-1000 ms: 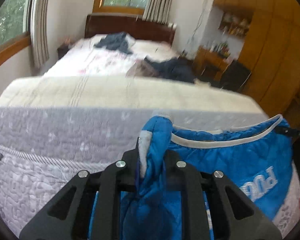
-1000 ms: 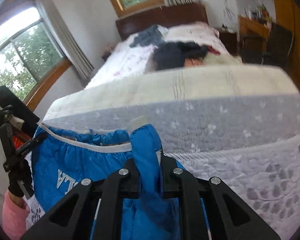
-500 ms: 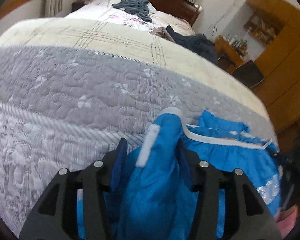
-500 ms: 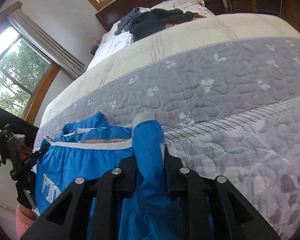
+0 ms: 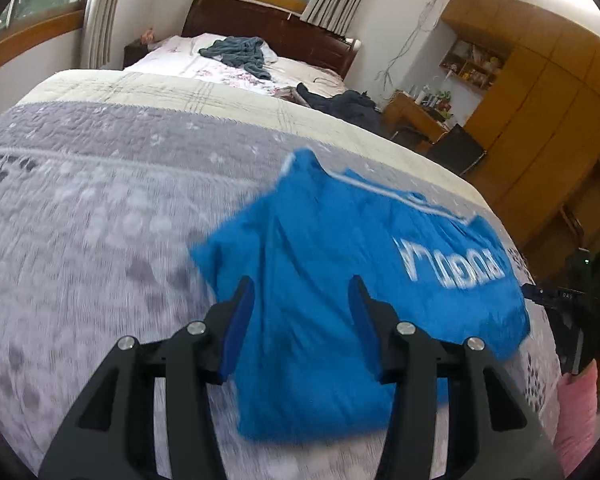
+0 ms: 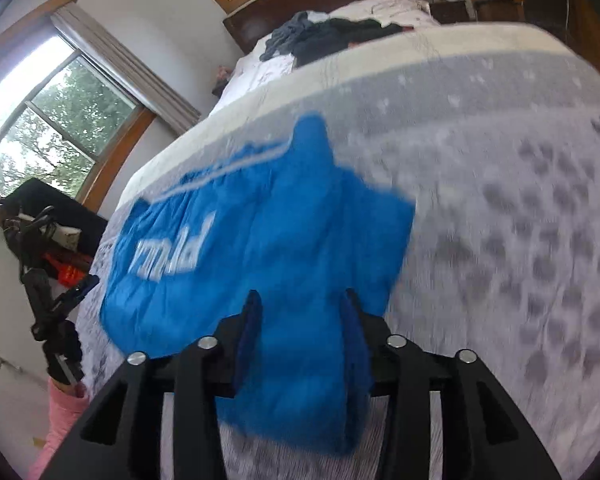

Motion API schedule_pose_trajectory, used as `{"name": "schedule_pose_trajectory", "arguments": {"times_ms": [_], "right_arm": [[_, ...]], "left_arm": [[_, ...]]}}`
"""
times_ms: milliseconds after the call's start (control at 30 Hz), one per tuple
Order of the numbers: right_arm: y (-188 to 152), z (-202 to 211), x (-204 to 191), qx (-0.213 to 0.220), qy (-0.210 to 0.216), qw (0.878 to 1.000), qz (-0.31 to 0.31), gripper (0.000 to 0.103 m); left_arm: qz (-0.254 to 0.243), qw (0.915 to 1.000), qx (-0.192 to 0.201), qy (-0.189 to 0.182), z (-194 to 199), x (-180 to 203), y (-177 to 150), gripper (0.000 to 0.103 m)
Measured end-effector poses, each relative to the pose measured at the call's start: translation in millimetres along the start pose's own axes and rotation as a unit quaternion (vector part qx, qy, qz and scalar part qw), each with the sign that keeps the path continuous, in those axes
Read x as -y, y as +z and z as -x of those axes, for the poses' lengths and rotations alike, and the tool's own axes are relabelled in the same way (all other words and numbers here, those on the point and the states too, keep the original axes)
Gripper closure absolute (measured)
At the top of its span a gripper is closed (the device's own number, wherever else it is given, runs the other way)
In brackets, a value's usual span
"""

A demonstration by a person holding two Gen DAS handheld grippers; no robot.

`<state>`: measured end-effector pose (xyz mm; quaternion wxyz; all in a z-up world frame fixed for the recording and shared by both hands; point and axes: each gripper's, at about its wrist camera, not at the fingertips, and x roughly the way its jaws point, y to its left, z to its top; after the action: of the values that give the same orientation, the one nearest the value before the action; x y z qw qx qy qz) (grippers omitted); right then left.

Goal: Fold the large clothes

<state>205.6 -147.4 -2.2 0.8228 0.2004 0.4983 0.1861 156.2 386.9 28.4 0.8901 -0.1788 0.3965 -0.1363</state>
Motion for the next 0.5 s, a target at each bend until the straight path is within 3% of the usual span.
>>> {"name": "schedule_pose_trajectory", "arguments": {"times_ms": [100, 233, 500], "right_arm": [[-16.7, 1.3, 1.6, -0.007, 0.002, 1.000, -0.009, 0.059], [-29.0, -0.1, -0.6, -0.007, -0.037, 0.999, 0.005, 0.079], [-37.9, -19.5, 3.1, -0.021, -0.075, 0.997, 0.008, 0.078]], "left_arm": [[-0.015, 0.9998, -0.004, 0.013, -1.4, 5.9, -21.7, 0.055], [-0.029, 0.9985, -0.023, 0.040, -15.8, 5.8, -33.7, 0.056], [-0.031, 0.9985, -0.022, 0.040, -25.9, -3.9, -42.3, 0.053]]}}
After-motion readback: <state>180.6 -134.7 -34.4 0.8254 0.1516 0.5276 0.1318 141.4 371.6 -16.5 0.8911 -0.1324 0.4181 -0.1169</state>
